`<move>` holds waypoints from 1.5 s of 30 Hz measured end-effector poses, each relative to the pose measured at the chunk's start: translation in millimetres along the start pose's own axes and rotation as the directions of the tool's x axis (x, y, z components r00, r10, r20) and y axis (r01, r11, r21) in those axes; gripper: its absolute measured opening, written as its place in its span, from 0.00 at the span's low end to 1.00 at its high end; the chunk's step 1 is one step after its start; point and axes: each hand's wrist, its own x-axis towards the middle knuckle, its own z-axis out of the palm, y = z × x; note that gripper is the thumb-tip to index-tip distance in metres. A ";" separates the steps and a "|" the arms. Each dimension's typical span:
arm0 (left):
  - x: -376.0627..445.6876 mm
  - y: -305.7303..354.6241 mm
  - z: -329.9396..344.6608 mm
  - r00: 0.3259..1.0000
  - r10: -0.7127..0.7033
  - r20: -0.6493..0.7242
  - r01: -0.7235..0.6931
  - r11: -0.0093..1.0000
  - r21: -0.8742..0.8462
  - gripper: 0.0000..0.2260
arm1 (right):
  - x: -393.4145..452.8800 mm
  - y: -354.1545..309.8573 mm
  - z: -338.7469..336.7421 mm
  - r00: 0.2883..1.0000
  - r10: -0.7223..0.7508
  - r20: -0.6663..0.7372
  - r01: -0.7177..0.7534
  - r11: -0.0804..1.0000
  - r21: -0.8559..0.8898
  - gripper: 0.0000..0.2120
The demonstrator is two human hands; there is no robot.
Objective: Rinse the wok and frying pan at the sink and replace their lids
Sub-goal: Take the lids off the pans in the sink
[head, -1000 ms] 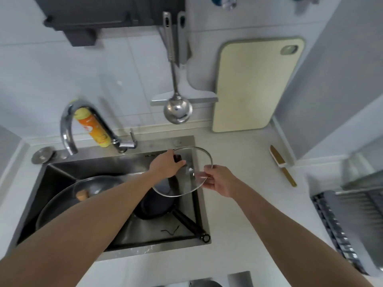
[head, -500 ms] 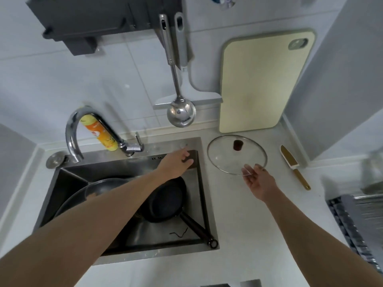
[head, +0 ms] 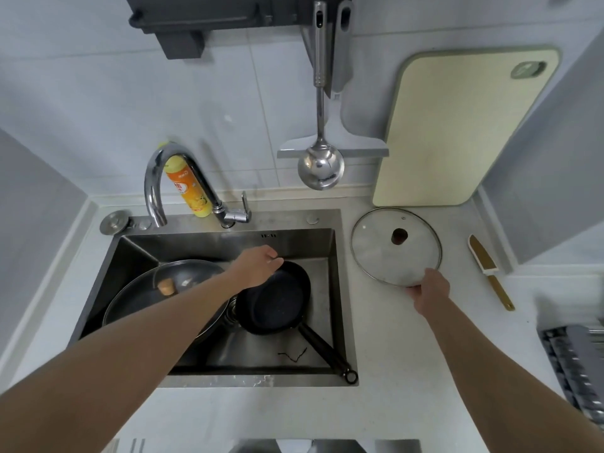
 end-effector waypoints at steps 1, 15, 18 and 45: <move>-2.0 -0.6 0.6 1.000 0.009 0.003 -0.009 1.000 0.008 0.19 | -1.9 1.3 -0.1 1.000 0.002 -0.009 -0.002 0.999 0.038 0.16; -59.9 -129.2 -36.6 0.965 -0.231 -0.123 0.229 0.973 -0.031 0.18 | -160.4 94.9 180.3 0.694 0.008 0.720 0.492 0.724 -0.482 0.07; -79.2 -199.4 -47.4 0.913 -0.384 -0.136 0.348 0.909 -0.232 0.16 | -198.7 133.5 240.3 0.587 0.201 0.784 0.571 0.585 -0.577 0.07; -71.1 -344.9 -61.2 0.630 -0.740 0.234 0.432 0.083 -0.898 0.22 | -230.3 264.2 389.0 0.385 -0.094 0.918 0.923 0.046 -0.382 0.18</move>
